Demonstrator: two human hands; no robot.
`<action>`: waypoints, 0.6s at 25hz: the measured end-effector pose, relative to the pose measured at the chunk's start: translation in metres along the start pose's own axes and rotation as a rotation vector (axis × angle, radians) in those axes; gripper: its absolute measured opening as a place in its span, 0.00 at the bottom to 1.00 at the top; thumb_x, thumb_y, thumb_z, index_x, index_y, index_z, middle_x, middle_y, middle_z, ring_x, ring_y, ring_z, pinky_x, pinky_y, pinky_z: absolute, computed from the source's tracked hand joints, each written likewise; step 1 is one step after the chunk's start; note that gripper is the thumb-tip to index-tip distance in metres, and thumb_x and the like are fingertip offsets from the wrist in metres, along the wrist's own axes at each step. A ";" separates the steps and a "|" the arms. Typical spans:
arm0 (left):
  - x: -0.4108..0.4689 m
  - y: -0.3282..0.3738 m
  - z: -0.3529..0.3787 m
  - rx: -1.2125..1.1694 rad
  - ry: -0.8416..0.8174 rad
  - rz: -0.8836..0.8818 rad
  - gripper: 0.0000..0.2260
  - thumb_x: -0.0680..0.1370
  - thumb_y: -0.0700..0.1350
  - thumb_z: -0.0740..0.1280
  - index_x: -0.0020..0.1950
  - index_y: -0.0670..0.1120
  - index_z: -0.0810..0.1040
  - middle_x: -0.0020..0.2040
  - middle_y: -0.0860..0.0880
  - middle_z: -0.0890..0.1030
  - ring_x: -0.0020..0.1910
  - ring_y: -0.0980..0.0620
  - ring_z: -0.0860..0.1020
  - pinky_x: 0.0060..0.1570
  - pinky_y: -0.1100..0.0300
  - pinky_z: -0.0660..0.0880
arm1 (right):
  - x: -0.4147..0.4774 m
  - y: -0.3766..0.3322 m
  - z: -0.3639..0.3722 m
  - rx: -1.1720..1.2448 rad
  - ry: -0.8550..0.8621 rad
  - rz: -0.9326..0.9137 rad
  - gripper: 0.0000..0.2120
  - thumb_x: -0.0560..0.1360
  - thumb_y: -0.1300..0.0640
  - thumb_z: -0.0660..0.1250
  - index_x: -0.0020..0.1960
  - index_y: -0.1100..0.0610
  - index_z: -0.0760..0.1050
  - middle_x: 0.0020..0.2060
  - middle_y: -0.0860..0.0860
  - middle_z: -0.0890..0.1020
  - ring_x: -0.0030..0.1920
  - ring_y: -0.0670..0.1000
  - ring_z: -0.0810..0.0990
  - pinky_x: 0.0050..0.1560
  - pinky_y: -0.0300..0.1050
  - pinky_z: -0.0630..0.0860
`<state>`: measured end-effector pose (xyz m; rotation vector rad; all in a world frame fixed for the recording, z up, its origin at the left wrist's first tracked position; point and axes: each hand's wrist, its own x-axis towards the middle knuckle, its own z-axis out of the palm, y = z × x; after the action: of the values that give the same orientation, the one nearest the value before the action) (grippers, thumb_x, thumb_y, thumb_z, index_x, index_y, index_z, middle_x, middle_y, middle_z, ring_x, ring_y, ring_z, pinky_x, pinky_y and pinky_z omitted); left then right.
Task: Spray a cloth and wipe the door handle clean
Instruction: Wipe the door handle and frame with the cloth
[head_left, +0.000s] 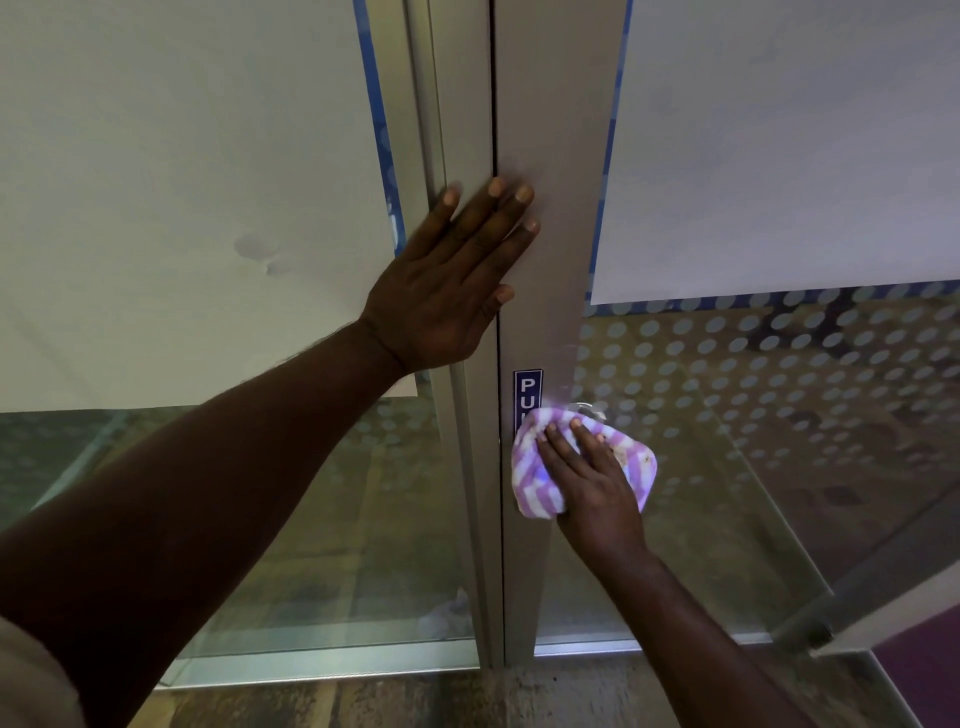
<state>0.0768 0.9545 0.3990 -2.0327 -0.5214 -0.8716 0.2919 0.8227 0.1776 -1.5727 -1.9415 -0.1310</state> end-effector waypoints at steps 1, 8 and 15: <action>0.000 0.000 0.000 -0.002 0.002 -0.003 0.25 0.87 0.47 0.59 0.82 0.37 0.63 0.81 0.34 0.67 0.81 0.34 0.64 0.82 0.39 0.54 | 0.000 -0.001 0.001 0.008 -0.010 0.002 0.38 0.67 0.70 0.76 0.75 0.55 0.74 0.75 0.50 0.75 0.77 0.59 0.70 0.69 0.66 0.73; 0.001 0.001 -0.001 -0.004 -0.005 -0.004 0.25 0.87 0.47 0.58 0.82 0.37 0.64 0.81 0.35 0.67 0.80 0.34 0.65 0.81 0.37 0.57 | 0.005 -0.026 0.011 0.009 -0.026 -0.048 0.41 0.63 0.67 0.79 0.75 0.56 0.75 0.75 0.50 0.74 0.73 0.63 0.75 0.66 0.65 0.76; 0.001 0.003 -0.003 -0.006 -0.002 -0.010 0.24 0.88 0.47 0.55 0.82 0.37 0.65 0.80 0.35 0.68 0.80 0.34 0.66 0.81 0.37 0.58 | 0.056 -0.049 -0.021 -0.035 0.270 -0.055 0.38 0.65 0.68 0.79 0.75 0.59 0.75 0.74 0.54 0.76 0.75 0.63 0.72 0.72 0.60 0.68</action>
<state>0.0782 0.9509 0.3994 -2.0379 -0.5312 -0.8785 0.2505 0.8471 0.2387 -1.4421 -1.7790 -0.3817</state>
